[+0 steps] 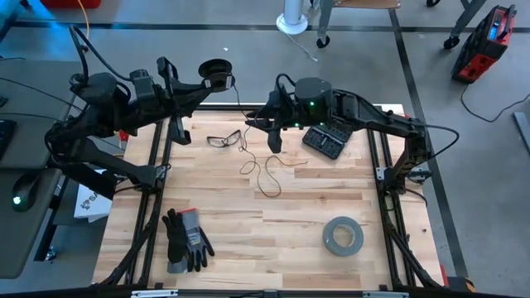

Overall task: Coil cords
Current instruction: Coil the black wire on the black spool

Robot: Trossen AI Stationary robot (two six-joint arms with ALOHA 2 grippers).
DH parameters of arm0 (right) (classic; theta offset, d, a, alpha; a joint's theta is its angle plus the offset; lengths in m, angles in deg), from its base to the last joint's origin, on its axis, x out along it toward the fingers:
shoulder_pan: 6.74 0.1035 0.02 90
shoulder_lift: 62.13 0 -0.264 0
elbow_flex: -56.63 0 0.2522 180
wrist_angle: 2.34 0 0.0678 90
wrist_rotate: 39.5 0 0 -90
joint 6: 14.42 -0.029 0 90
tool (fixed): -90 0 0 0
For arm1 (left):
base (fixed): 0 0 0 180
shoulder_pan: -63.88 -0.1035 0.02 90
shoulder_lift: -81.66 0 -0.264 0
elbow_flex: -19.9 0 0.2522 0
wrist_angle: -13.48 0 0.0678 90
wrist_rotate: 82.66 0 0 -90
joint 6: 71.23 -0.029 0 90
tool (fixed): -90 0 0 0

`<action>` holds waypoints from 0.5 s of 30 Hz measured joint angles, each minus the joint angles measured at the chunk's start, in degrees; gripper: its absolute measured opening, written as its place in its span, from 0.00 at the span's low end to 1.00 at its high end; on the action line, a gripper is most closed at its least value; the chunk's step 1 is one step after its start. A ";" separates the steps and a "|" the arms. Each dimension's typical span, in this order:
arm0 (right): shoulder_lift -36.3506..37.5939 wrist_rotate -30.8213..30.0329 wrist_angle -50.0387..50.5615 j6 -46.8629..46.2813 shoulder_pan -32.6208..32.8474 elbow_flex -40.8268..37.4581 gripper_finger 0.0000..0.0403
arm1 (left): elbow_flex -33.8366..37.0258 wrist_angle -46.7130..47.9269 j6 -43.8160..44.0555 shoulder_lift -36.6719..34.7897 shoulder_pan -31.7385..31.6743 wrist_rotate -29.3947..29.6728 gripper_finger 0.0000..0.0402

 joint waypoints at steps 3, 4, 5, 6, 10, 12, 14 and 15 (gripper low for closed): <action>0.02 -0.03 -0.32 0.14 0.00 0.00 0.12 | 0.00 0.07 0.00 0.06 0.00 0.00 0.01; 0.02 -0.06 -0.31 0.46 0.00 0.00 0.10 | 0.00 0.09 0.00 0.06 0.00 0.00 0.01; 0.04 -0.09 -0.26 0.75 0.00 0.00 0.09 | 0.00 0.11 0.00 0.06 0.00 0.00 0.01; 0.16 -0.16 -0.11 1.13 0.00 0.00 0.07 | 0.00 0.11 0.00 0.06 0.00 0.01 0.01; 0.75 -0.17 -0.04 1.53 0.22 0.00 0.01 | 0.00 0.11 0.00 0.06 0.00 0.51 0.01; 0.81 -0.20 -0.19 1.45 0.54 0.00 0.01 | 0.00 0.08 0.01 0.06 0.00 1.50 0.01; 0.78 -0.39 -0.56 1.31 1.22 0.00 0.01 | 0.00 0.04 1.38 0.06 0.00 1.74 0.01; 0.62 -0.39 -1.52 0.96 1.76 0.00 0.01 | 0.00 -0.25 2.77 0.20 -0.04 1.86 0.01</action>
